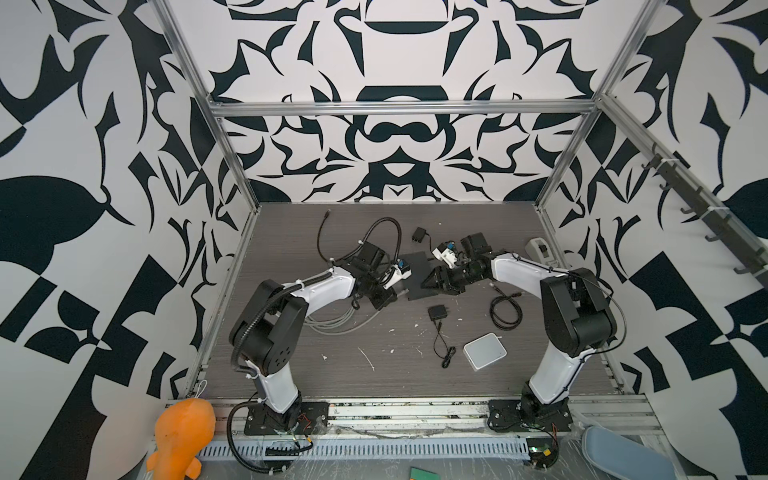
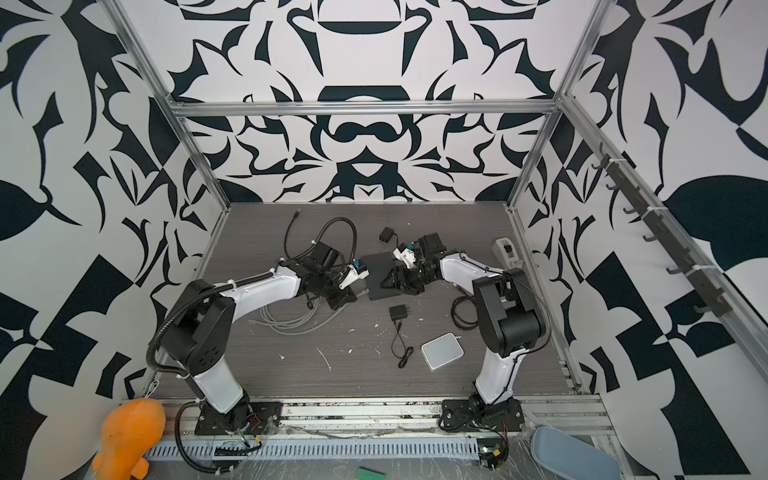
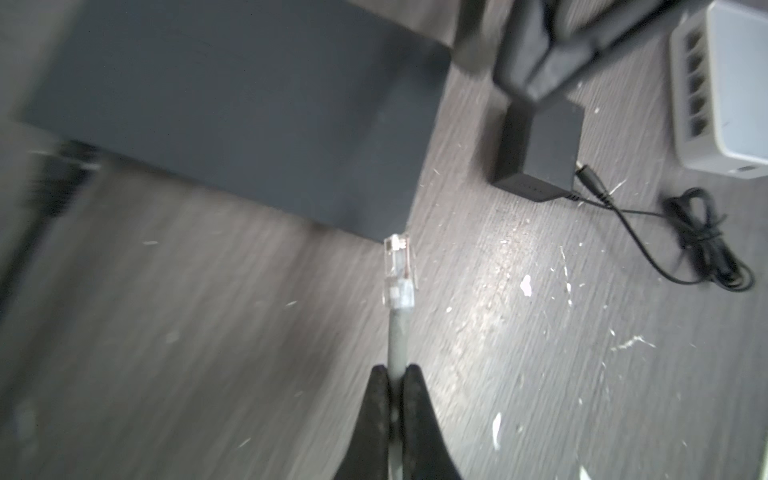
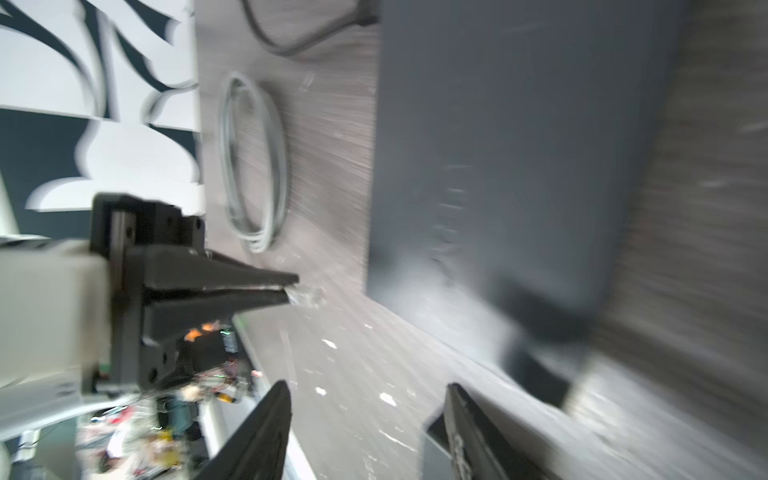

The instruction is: Insert the plug into the switch port

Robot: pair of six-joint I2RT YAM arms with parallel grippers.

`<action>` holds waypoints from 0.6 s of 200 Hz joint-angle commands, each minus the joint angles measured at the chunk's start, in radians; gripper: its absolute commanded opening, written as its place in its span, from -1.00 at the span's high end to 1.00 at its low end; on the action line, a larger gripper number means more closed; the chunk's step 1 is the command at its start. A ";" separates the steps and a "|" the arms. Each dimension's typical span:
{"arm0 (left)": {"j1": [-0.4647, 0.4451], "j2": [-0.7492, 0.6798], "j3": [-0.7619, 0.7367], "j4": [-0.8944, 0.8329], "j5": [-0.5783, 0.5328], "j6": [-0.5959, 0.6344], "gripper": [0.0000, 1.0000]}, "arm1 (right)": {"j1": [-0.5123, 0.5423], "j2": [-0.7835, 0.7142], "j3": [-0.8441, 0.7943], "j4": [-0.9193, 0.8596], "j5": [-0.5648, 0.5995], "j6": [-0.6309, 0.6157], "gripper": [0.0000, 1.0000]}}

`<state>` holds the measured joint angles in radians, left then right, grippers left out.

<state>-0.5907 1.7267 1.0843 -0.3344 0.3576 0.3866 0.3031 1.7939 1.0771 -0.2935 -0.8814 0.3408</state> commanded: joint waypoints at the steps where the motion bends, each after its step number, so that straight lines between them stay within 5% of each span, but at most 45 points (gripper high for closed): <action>1: 0.006 -0.016 -0.008 -0.057 0.117 0.072 1.00 | 0.021 -0.030 -0.022 0.210 -0.100 0.158 -0.24; 63: 0.050 -0.041 -0.029 -0.018 0.123 0.089 1.00 | 0.069 0.028 -0.092 0.622 -0.091 0.583 -0.01; 120: 0.078 -0.062 -0.043 0.006 0.190 0.092 1.00 | 0.101 0.045 -0.079 0.585 -0.121 0.577 0.07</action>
<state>-0.5285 1.7058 1.0691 -0.3370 0.4717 0.4614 0.3874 1.8519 0.9894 0.2340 -0.9607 0.8902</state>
